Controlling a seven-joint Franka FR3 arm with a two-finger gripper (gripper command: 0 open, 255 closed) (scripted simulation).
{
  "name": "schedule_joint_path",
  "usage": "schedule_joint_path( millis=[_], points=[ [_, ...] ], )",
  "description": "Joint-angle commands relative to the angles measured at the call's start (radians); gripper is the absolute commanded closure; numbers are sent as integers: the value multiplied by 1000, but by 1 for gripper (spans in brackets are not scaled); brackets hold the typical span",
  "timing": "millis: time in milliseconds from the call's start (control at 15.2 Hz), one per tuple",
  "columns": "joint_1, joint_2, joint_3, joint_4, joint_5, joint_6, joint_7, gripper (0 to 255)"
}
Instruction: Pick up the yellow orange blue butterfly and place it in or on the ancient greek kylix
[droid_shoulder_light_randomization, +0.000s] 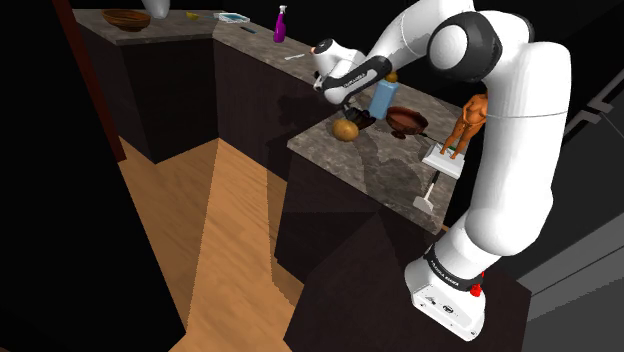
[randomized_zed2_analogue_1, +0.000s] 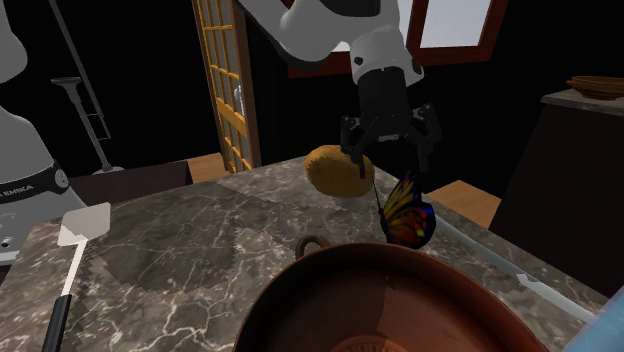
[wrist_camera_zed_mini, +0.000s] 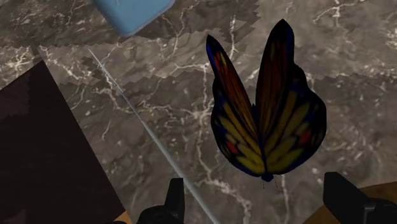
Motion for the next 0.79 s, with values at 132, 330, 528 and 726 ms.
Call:
schedule_joint_path(
  millis=[132,330,528,726],
  points=[
    [-54,41,39,-18,55,34,13,0],
    [-76,44,62,-17,39,34,21,0],
    [-93,43,81,-16,28,29,27,0],
    [-133,42,127,-14,2,18,41,0]
  ],
)
